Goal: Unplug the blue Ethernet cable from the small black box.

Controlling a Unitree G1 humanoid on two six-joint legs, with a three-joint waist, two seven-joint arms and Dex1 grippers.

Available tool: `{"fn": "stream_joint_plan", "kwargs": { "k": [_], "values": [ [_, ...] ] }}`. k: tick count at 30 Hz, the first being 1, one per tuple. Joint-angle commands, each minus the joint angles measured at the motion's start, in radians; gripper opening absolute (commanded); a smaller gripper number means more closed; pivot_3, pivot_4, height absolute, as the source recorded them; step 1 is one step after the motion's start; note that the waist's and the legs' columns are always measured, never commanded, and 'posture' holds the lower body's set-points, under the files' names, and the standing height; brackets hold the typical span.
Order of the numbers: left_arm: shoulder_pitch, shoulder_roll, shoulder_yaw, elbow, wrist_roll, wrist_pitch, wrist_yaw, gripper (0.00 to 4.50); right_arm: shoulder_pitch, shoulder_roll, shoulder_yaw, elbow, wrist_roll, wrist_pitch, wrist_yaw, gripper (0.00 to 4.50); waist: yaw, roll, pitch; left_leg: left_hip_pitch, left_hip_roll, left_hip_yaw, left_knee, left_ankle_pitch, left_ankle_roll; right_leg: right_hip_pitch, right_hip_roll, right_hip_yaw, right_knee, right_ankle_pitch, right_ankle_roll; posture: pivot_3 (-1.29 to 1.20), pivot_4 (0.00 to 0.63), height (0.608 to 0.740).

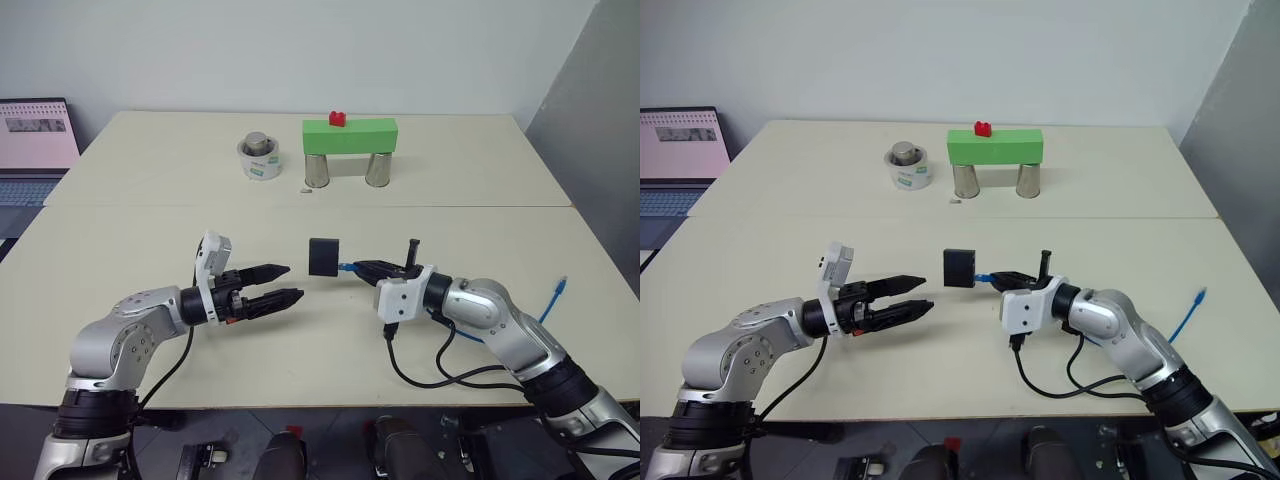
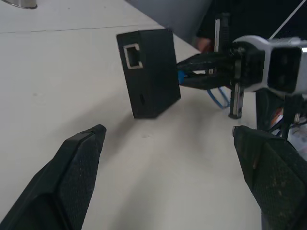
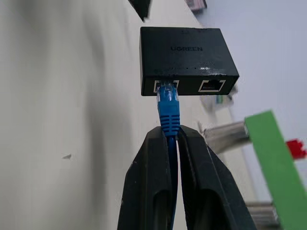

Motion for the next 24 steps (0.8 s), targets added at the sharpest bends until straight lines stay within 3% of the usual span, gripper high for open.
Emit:
{"fn": "stream_joint_plan", "kwargs": {
  "k": [1, 9, 12, 24],
  "values": [
    [-0.029, -0.019, 0.033, -0.016, -0.080, 0.059, 0.010, 4.50, -0.013, -0.005, -0.036, -0.003, -0.015, -0.130, -0.034, 0.00, 0.000, 0.000, 0.000, 0.000, 0.000, 0.000, 0.000, 0.000, 0.000, 0.000, 0.000, 0.000, 0.000, 0.000, 0.000, 0.00, 0.150, 0.740],
    [-0.053, -0.040, 0.029, -0.038, -0.128, 0.102, 0.024, 4.50, -0.016, -0.004, -0.082, 0.030, -0.027, -0.216, -0.061, 0.00, 0.001, 0.000, 0.000, 0.001, 0.000, -0.001, 0.000, 0.000, 0.000, 0.000, 0.000, 0.000, 0.001, 0.000, 0.000, 0.00, 0.150, 0.740],
    [-0.056, -0.044, 0.029, -0.042, -0.142, 0.109, 0.022, 4.00, -0.011, -0.008, -0.093, 0.042, -0.029, -0.243, -0.065, 0.00, 0.001, 0.000, 0.000, 0.001, 0.000, 0.000, 0.000, 0.000, 0.000, 0.001, 0.000, 0.000, 0.001, 0.000, 0.000, 0.00, 0.150, 0.740],
    [-0.056, -0.040, -0.019, -0.049, -0.114, 0.083, 0.003, 1.26, -0.020, 0.010, -0.091, 0.047, -0.065, -0.294, -0.071, 0.00, 0.002, 0.000, 0.000, 0.001, 0.000, 0.000, 0.000, 0.000, 0.000, 0.001, 0.000, 0.000, 0.001, 0.000, 0.000, 0.00, 0.150, 0.740]
  ]
}}
